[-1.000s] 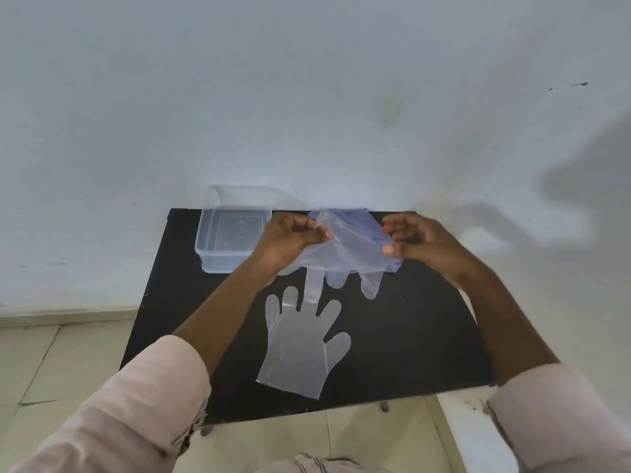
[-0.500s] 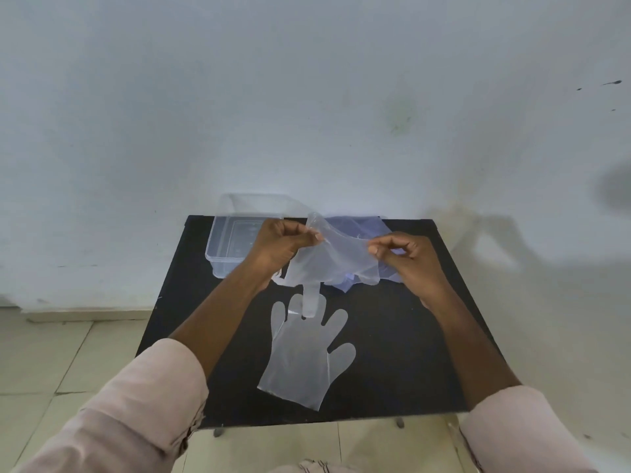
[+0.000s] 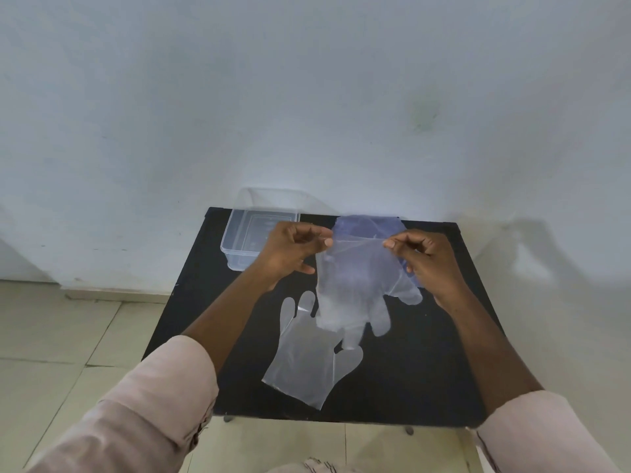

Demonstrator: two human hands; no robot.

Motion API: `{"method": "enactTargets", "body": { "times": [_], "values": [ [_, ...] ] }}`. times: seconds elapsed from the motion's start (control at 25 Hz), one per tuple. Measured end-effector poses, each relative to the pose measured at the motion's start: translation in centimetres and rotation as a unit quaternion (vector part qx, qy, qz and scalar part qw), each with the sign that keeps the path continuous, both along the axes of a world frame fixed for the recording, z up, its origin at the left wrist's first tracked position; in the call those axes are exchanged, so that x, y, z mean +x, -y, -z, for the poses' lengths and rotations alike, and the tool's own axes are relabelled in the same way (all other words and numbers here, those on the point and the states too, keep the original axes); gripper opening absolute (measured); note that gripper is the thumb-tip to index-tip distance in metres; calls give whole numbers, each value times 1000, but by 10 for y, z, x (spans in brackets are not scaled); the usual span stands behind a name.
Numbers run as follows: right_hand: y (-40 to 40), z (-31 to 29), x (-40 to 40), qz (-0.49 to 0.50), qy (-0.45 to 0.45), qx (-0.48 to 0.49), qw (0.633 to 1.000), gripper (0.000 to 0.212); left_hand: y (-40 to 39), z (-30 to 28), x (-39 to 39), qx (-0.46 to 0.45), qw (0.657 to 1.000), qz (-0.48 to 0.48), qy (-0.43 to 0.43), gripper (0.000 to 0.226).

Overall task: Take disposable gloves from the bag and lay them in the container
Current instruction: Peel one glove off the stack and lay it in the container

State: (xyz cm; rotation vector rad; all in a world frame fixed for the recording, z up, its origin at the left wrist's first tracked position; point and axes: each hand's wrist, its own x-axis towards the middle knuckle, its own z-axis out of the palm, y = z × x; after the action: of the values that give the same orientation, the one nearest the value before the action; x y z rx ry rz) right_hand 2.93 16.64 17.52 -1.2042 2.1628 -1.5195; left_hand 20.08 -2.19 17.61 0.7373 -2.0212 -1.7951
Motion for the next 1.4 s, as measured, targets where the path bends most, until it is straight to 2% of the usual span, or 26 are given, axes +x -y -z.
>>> {"method": "enactTargets", "body": {
  "times": [0.16,0.36,0.44,0.56,0.6,0.68,0.8,0.92,1.16,1.4],
  "values": [
    [-5,-1,-8,-1,13,-4,1000,11,-4,2,-6,36,999,-9,-16,9],
    [-10,0,-21,0,21,-2,1000,15,-21,-3,-8,46,998,-14,-27,16],
    [-11,2,-25,3,15,-1,1000,12,-39,-1,-4,49,998,3,-44,27],
    [-15,4,-32,12,1,-4,1000,13,-83,18,-1,-54,998,41,19,70],
    [-15,4,-33,14,-7,-3,1000,15,-98,25,-4,-99,994,33,46,79],
    [-14,7,-35,24,-19,-2,1000,18,-124,36,-16,-165,985,0,54,84],
    [-11,11,-37,54,-23,-5,998,15,-145,40,-37,-185,982,-37,26,70],
    [-9,14,-34,103,-55,-6,993,14,-155,41,-48,-159,987,-37,7,49],
    [-8,17,-25,173,-120,-11,977,16,-158,39,-54,-108,991,-65,-49,23],
    [-3,17,-17,217,-112,-30,969,18,-159,36,-54,-120,989,-69,-56,25]
  ]
}}
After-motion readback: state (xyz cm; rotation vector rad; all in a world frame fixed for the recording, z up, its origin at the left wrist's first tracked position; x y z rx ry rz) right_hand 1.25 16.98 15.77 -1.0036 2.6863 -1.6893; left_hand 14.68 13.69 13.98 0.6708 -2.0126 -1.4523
